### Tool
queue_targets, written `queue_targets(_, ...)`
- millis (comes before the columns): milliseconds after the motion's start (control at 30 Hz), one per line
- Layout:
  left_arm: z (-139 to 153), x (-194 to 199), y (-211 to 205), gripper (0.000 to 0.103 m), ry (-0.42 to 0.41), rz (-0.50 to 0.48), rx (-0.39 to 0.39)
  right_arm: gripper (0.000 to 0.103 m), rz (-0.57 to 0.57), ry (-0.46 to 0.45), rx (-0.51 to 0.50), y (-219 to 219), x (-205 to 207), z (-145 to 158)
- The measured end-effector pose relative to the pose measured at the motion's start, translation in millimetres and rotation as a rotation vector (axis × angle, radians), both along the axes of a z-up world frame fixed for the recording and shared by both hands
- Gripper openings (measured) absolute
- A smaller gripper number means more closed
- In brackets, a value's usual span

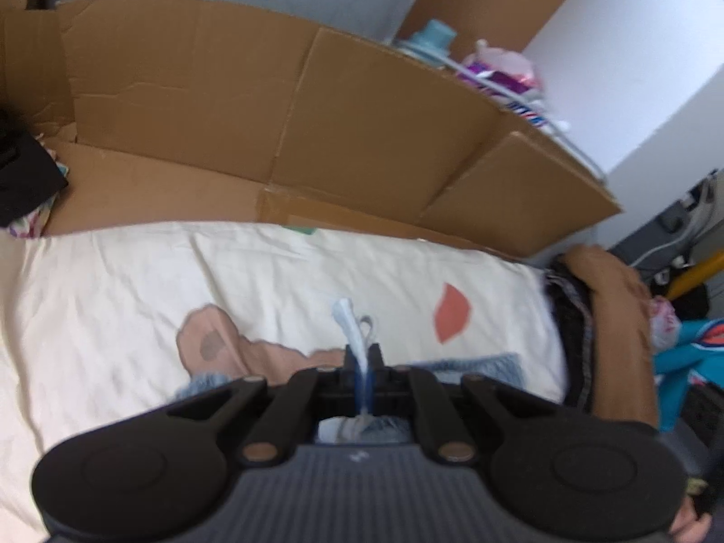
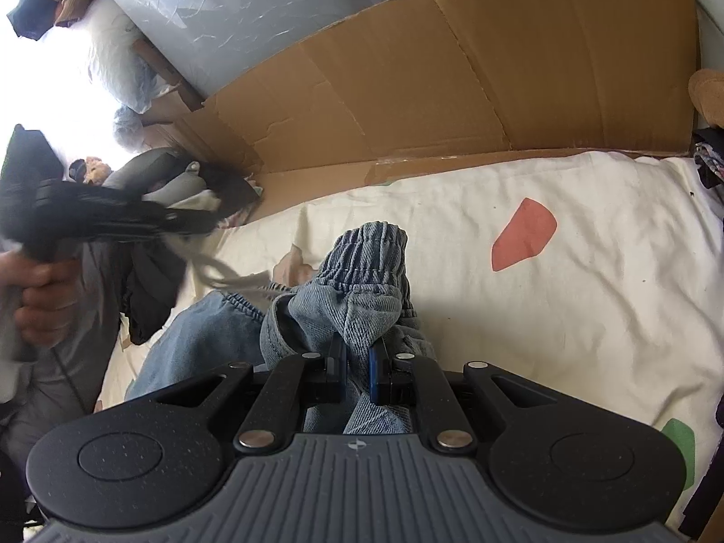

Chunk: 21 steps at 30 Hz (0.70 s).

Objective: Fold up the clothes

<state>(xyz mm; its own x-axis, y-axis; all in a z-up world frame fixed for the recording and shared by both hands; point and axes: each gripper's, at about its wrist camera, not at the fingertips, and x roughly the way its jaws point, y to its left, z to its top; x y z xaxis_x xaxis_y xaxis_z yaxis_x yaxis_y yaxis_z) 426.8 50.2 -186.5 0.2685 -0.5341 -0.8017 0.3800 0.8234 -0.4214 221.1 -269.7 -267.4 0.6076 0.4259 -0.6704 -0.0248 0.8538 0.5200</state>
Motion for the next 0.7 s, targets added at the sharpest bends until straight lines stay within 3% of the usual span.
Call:
queue_targets(300, 1.3, -70.2, 9.1, 0.004, 0.073, -0.075, -0.071, 0.007, 0.012, 0.010, -0.039, 4.2, 3.2, 3.8)
queue_targets(533, 2.9, -105.9, 19.4, 0.017, 0.132, -0.141, -0.068, 0.007, 0.019, 0.016, -0.061, 7.9, 5.5, 4.0)
queue_targets(633, 9.7, -113.0, 26.1, 0.026, 0.128, -0.161, -0.060, 0.007, 0.023, 0.013, -0.068, 9.2, 5.9, 4.7)
queue_targets(700, 14.5, -115.3, 32.5, 0.026, 0.119, -0.161, -0.051, 0.007, 0.020, 0.014, -0.067, 9.1, 6.2, 4.3)
